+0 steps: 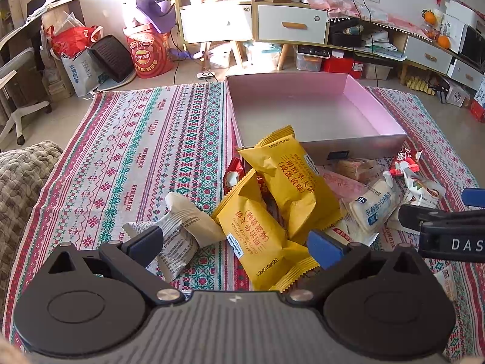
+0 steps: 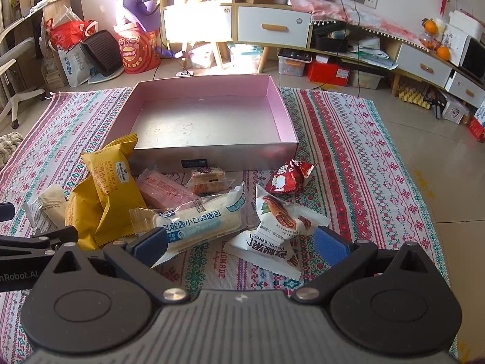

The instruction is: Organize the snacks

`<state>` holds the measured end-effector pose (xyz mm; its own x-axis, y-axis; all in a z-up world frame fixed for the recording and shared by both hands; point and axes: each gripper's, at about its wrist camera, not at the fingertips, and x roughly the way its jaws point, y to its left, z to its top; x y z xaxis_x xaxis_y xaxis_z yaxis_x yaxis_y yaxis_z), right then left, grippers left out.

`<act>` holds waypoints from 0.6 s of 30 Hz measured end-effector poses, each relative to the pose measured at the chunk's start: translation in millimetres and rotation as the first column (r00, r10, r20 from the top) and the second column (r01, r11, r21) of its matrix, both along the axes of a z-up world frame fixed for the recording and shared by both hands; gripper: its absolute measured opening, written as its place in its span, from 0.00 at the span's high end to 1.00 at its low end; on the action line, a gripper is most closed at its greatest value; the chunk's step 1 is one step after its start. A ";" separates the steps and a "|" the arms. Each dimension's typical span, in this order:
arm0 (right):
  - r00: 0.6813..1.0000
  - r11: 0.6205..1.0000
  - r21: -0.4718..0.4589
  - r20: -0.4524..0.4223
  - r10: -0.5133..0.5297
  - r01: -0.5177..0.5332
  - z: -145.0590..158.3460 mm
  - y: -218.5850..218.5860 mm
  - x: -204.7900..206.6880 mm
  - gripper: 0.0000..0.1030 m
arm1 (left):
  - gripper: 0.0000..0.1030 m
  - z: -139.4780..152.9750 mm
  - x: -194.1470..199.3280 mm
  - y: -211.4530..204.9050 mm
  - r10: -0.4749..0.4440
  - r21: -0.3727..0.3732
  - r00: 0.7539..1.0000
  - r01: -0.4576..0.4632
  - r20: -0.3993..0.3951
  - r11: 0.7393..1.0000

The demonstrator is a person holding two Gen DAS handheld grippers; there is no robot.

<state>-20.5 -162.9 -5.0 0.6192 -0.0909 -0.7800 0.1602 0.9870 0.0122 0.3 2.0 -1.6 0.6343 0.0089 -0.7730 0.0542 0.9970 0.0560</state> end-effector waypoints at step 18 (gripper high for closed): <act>1.000 1.000 0.000 -0.009 0.003 -0.003 -1.2 0.9 -0.4 0.00 | 0.00 -1.0 -0.1 0.1 -0.002 0.002 1.000 0.002 -0.005 1.000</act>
